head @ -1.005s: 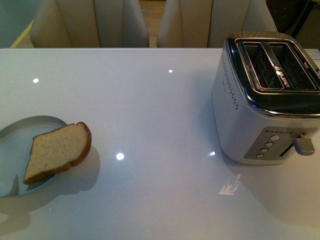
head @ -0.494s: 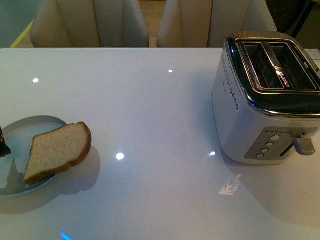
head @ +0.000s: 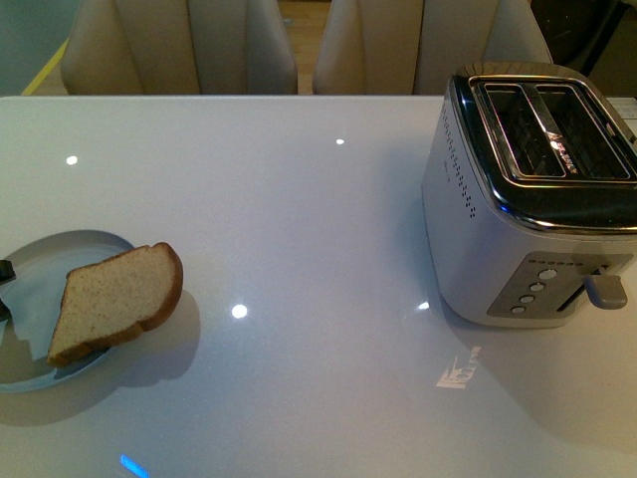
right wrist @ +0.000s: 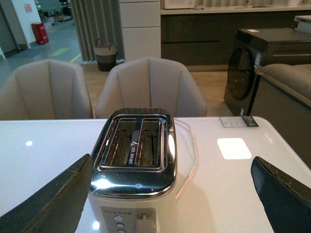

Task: Left arm holds plate, right arm toasts bread

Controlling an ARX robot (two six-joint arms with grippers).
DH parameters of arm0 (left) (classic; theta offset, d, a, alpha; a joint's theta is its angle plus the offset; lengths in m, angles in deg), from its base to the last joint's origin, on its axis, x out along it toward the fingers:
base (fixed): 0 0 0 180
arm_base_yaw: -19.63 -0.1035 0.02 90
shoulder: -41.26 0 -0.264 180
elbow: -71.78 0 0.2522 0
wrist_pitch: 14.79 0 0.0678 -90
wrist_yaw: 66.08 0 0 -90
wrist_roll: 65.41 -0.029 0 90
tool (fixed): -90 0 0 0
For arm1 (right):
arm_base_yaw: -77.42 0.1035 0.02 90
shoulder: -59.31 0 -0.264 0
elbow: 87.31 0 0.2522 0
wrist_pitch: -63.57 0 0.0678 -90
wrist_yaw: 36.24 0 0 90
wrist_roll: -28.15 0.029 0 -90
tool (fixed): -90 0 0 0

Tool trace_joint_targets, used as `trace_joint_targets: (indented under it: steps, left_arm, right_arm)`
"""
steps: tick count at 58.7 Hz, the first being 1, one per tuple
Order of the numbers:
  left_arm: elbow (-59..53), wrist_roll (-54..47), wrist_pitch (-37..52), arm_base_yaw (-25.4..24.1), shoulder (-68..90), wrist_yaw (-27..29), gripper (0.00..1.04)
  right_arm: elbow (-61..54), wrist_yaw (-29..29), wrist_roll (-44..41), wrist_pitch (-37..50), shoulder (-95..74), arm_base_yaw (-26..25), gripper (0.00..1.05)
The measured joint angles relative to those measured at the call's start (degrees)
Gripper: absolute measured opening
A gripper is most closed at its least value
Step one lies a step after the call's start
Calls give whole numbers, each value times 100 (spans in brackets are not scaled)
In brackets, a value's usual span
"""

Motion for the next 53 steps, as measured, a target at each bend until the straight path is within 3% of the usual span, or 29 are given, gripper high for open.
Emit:
trace_joint_targets:
  steps: [14,18,40,53]
  left_arm:
    - [-81,278,-4,-52,-44,-313,19]
    - [-236,509,4,-120,-181,-603,3]
    - [-1158,935,326,-332,-1294,-1064,3]
    - [-1637,1165,66,-125,-2520,-1370,3]
  right_arm:
    - [0,-2,2,0,0,0,96]
    - [-2,0,0,0,0,0,96]
    - [0,-2,0,0,0,0,96]
    - [0,-2,2,0,0,0,96]
